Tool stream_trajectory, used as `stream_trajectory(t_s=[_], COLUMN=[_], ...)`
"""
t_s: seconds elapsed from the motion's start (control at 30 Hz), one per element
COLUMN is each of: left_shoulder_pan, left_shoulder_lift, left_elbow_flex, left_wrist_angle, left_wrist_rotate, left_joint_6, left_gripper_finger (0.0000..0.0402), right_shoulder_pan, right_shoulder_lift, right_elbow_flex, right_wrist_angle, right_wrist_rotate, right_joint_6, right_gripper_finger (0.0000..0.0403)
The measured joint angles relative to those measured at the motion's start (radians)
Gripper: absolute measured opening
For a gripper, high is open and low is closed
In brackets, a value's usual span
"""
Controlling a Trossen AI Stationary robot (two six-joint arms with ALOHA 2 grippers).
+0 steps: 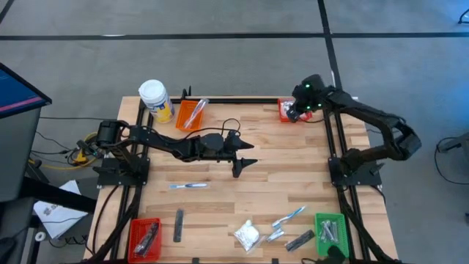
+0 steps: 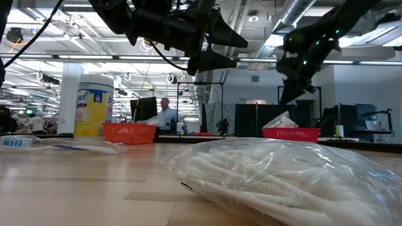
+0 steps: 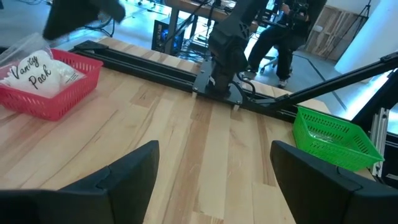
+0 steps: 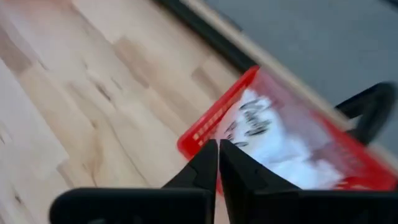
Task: Pick & Place Travel size toiletries
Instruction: Put the top cotton pack into the top red bin, then put the left blue toothbrush into the orange bin
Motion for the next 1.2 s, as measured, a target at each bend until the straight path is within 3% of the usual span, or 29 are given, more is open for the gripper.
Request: stream_trajectory(t_s=[0.3, 0.67, 1.0, 1.2], left_shoulder_pan=[-0.006, -0.005, -0.004, -0.004], left_shoulder_lift=[0.0, 0.0, 0.0, 0.0], left_elbow_flex=[0.0, 0.0, 0.0, 0.0], left_wrist_angle=[0.005, 0.007, 0.007, 0.007], left_wrist_rotate=[0.001, 0.0, 0.0, 0.0], left_joint_6=[0.0, 0.0, 0.016, 0.016], left_gripper_finger=[0.0298, 0.0298, 0.0298, 0.0298], right_shoulder_pan=[-0.082, -0.132, -0.092, -0.038], right_shoulder_lift=[0.192, 0.291, 0.057, -0.167], right_elbow_flex=[0.0, 0.0, 0.0, 0.0], right_wrist_angle=[0.06, 0.088, 0.101, 0.104], right_wrist_rotate=[0.0, -0.007, -0.027, -0.141], right_joint_6=[0.018, 0.02, 0.027, 0.066], right_gripper_finger=[0.0004, 0.0002, 0.0001, 0.0002])
